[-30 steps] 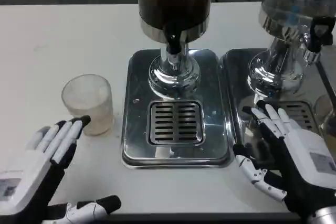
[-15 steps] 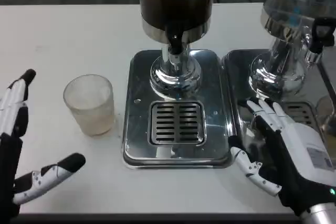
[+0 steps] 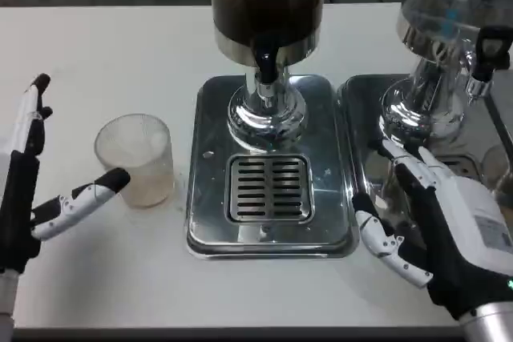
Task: Grasp the cup under the faucet to collect the drink, then remove the cup.
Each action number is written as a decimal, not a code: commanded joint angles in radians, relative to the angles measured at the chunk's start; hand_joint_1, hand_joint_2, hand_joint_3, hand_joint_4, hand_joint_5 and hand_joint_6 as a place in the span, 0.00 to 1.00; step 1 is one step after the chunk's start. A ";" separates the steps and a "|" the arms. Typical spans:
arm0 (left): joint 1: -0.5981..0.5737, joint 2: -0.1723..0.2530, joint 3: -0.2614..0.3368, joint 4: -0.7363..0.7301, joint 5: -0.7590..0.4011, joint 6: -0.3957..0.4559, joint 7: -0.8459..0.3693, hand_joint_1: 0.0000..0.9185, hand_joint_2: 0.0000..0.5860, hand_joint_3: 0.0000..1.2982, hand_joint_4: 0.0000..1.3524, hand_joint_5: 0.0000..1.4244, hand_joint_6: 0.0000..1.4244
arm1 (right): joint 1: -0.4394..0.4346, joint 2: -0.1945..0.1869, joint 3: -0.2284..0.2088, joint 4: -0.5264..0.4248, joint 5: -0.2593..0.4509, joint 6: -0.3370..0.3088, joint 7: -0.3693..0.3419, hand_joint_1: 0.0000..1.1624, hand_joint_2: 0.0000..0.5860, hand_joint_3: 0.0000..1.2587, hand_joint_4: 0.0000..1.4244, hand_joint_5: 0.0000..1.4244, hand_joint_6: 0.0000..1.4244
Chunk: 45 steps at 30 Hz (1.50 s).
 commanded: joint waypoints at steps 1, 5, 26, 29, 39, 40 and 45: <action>-0.085 0.019 -0.049 0.124 -0.002 0.008 -0.015 0.24 0.02 0.00 0.00 0.13 0.13 | -0.007 -0.020 0.005 -0.019 -0.018 -0.015 -0.015 0.22 0.74 0.18 0.15 0.08 0.08; -0.138 0.030 -0.088 0.199 -0.003 0.002 -0.024 0.28 0.03 0.02 0.02 0.16 0.15 | 0.001 -0.025 0.009 -0.035 -0.027 -0.018 -0.025 0.23 0.73 0.18 0.16 0.08 0.09; -0.332 0.021 -0.208 0.405 -0.040 0.063 -0.165 0.34 0.03 0.07 0.07 0.23 0.21 | 0.013 -0.020 0.013 -0.067 -0.016 -0.024 -0.033 0.23 0.72 0.22 0.17 0.09 0.09; -0.347 0.013 -0.212 0.420 -0.046 0.083 -0.174 0.34 0.02 0.08 0.08 0.24 0.21 | 0.016 -0.021 0.010 -0.069 -0.013 -0.023 -0.033 0.23 0.72 0.22 0.17 0.09 0.10; -0.367 -0.015 -0.245 0.432 -0.036 0.113 -0.169 0.45 0.09 0.10 0.10 0.28 0.27 | 0.022 -0.035 -0.001 -0.064 0.016 -0.030 -0.014 0.23 0.72 0.22 0.18 0.09 0.10; -0.368 -0.017 -0.254 0.431 -0.030 0.114 -0.159 0.47 0.10 0.10 0.11 0.28 0.27 | 0.024 -0.036 -0.003 -0.065 0.020 -0.031 -0.012 0.23 0.72 0.22 0.18 0.09 0.10; -0.363 -0.028 -0.284 0.429 -0.018 0.112 -0.118 0.54 0.12 0.16 0.16 0.35 0.38 | 0.030 -0.040 -0.009 -0.070 0.035 -0.031 -0.002 0.23 0.72 0.23 0.18 0.09 0.10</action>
